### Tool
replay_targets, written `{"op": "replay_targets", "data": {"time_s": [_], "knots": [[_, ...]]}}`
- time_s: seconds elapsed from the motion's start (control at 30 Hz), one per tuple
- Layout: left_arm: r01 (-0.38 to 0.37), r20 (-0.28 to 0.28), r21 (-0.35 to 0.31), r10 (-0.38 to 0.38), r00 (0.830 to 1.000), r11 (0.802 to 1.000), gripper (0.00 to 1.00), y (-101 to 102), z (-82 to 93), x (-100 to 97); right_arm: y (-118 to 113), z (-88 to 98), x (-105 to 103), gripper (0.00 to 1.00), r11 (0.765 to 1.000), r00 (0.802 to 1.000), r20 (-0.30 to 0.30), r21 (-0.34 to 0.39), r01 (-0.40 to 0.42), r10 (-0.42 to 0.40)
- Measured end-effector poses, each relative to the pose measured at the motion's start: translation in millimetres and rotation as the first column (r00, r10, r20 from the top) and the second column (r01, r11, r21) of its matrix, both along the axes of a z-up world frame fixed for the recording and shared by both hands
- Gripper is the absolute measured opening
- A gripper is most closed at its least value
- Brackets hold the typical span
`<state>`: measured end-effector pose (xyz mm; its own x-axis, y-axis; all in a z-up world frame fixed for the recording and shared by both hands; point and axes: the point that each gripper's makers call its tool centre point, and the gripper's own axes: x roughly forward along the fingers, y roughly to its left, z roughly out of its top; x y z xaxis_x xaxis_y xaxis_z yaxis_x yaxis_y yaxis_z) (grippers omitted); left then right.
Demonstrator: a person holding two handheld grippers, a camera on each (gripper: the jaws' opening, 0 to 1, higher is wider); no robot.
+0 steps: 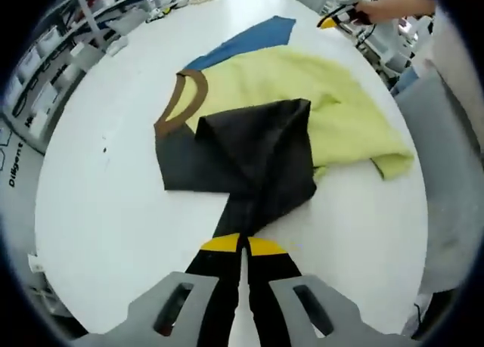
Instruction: Fold the garment on the visible template until the final outline fits inside the template.
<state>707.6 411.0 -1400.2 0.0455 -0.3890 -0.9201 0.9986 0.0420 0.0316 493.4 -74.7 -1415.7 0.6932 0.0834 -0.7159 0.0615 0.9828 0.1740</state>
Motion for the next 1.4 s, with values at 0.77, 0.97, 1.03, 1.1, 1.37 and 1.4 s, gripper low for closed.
{"op": "replay_targets", "data": {"time_s": [0.77, 0.97, 1.03, 1.1, 1.37, 1.4], "knots": [[-0.197, 0.311, 0.189, 0.132, 0.941, 0.962, 0.0, 166.9, 48.9, -55.7, 24.6, 9.3, 12.8, 0.11, 0.997, 0.997, 0.025, 0.005, -0.078, 0.078], [-0.216, 0.392, 0.268, 0.099, 0.915, 0.939, 0.01, 207.1, 29.3, -61.4, 24.5, 13.9, 13.5, 0.1, 0.996, 0.996, 0.025, -0.005, -0.089, 0.09], [-0.239, 0.396, 0.259, 0.123, 0.91, 0.936, 0.01, 212.4, 25.4, -62.7, 24.1, 14.7, 13.2, 0.1, 0.996, 0.996, 0.023, -0.007, -0.09, 0.091], [-0.251, 0.413, 0.27, 0.124, 0.902, 0.929, 0.01, 219.8, 21.0, -62.4, 24.4, 15.5, 13.0, 0.1, 0.996, 0.996, 0.023, -0.008, -0.091, 0.091], [-0.3, 0.351, 0.22, 0.212, 0.912, 0.928, 0.0, 209.6, -3.8, -85.8, 27.1, 17.4, 14.0, 0.09, 0.996, 0.996, 0.024, -0.008, -0.091, 0.092], [-0.299, 0.343, 0.222, 0.212, 0.915, 0.928, 0.01, 208.3, -7.7, -89.4, 27.9, 17.2, 13.7, 0.09, 0.996, 0.996, 0.024, -0.007, -0.091, 0.091]]}}
